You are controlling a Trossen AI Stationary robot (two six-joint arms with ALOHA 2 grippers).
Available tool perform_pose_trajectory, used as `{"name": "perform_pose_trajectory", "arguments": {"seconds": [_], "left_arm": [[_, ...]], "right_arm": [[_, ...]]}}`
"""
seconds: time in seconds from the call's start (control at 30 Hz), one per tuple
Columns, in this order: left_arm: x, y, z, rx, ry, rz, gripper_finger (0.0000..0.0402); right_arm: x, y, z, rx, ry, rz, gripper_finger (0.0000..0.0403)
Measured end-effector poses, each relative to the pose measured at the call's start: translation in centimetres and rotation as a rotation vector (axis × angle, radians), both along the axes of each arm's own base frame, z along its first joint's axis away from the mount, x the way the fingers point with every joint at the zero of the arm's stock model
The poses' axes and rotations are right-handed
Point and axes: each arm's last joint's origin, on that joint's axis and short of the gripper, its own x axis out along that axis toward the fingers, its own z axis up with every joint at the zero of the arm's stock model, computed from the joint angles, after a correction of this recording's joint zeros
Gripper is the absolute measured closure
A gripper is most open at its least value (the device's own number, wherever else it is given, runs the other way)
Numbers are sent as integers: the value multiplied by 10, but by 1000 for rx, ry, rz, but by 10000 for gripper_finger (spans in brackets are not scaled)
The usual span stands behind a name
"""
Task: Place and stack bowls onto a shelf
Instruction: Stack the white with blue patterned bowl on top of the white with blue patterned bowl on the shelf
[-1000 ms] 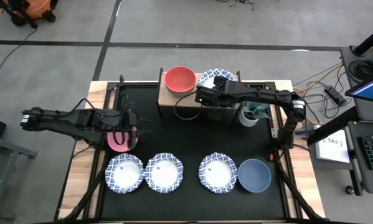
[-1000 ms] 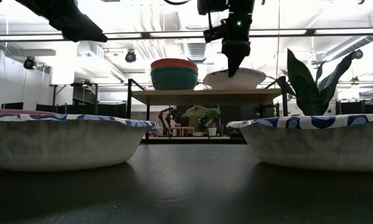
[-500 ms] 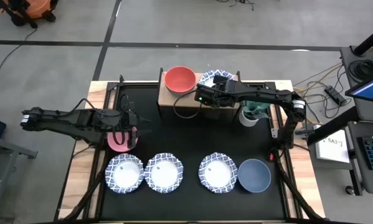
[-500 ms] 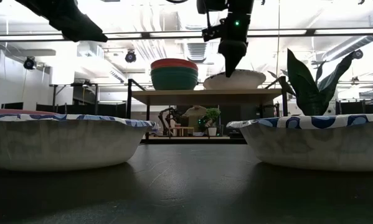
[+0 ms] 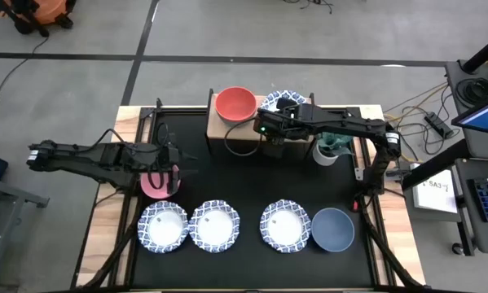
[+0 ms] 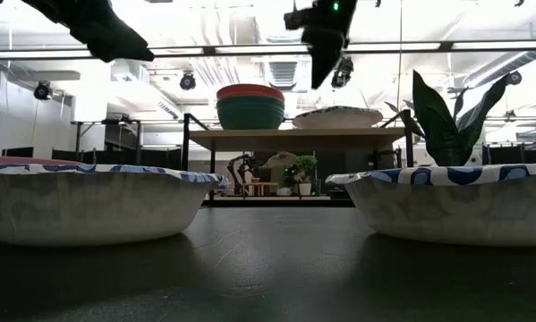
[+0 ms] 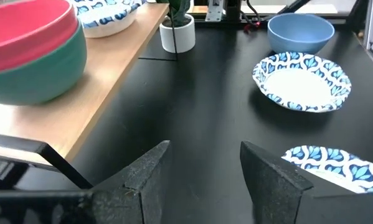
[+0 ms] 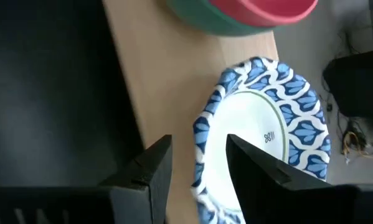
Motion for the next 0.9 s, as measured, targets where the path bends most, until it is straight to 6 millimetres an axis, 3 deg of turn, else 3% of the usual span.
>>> {"name": "perform_pose_trajectory", "arguments": {"seconds": [0.2,0.37,0.67,0.9], "left_arm": [[1,-1,-7,-103,-18,47,225],[7,-7,-24,-214,-56,-5,225],[29,-19,-42,-328,-14,-50,225],[55,-30,-56,-333,134,-126,225]], "right_arm": [[-6,33,24,71,-98,95,268],[-20,68,28,78,-169,187,271],[-47,127,7,113,-354,367,273],[-75,151,-23,141,-502,472,273]]}}
